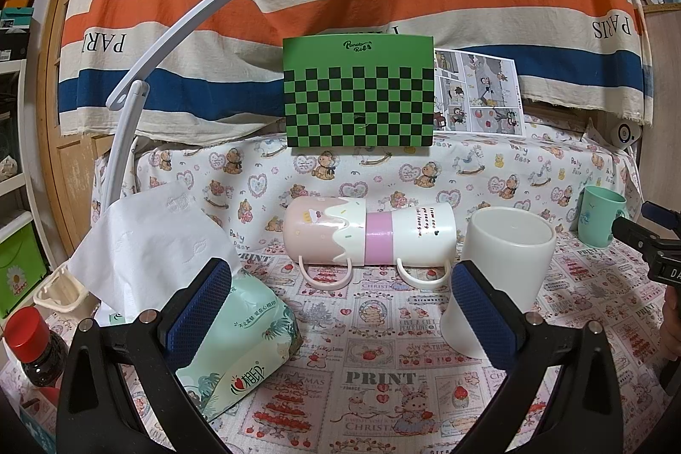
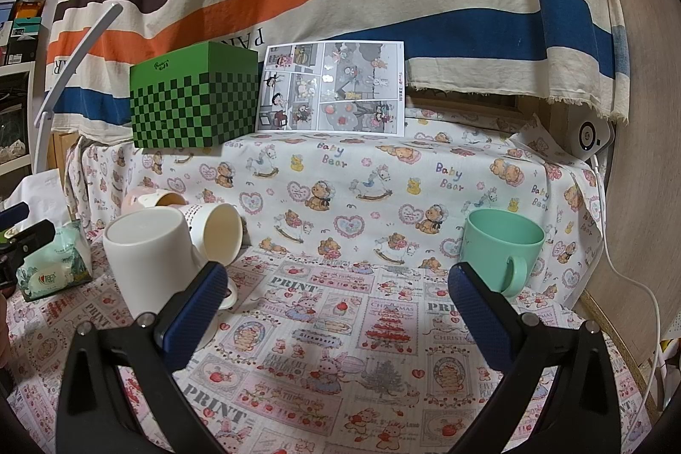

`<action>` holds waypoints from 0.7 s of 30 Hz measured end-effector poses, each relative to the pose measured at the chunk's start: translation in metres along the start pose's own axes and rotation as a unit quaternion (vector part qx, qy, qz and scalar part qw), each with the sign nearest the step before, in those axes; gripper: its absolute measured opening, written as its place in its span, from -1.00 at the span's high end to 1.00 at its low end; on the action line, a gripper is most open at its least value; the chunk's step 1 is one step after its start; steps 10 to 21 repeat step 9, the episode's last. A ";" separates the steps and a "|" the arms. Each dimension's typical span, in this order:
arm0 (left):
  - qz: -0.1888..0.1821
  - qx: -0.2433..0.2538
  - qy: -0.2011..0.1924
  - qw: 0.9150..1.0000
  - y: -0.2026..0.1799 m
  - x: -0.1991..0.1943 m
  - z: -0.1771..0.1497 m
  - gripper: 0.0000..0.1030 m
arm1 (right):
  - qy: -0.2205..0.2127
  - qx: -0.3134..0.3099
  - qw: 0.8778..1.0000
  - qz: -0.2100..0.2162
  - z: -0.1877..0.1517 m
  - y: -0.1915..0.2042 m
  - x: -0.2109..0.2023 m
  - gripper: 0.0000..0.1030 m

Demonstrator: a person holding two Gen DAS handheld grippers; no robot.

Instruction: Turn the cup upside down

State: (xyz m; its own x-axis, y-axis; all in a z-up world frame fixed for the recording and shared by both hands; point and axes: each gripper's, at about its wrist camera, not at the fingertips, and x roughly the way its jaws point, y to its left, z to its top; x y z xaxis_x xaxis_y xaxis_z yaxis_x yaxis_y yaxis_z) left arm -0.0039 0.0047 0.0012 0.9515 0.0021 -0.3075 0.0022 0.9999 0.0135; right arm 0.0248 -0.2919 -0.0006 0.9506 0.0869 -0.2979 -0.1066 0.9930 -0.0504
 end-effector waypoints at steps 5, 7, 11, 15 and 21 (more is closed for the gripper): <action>-0.001 0.000 0.000 1.000 0.000 0.000 0.000 -0.99 | 0.000 0.000 1.000 0.000 0.000 0.000 0.000 -1.00; -0.004 -0.001 0.000 1.000 0.000 0.000 0.000 -0.99 | 0.000 0.000 1.000 0.000 0.000 0.000 0.000 -1.00; -0.005 -0.001 0.000 1.000 0.001 0.000 0.000 -0.99 | 0.000 0.001 1.000 -0.002 0.000 -0.001 0.000 -1.00; -0.005 -0.001 0.000 1.000 0.001 0.000 0.000 -0.99 | 0.000 0.001 1.000 -0.002 0.000 -0.001 0.000 -1.00; -0.005 -0.001 0.000 1.000 0.001 0.000 0.000 -0.99 | 0.000 0.001 1.000 -0.002 0.000 -0.001 0.000 -1.00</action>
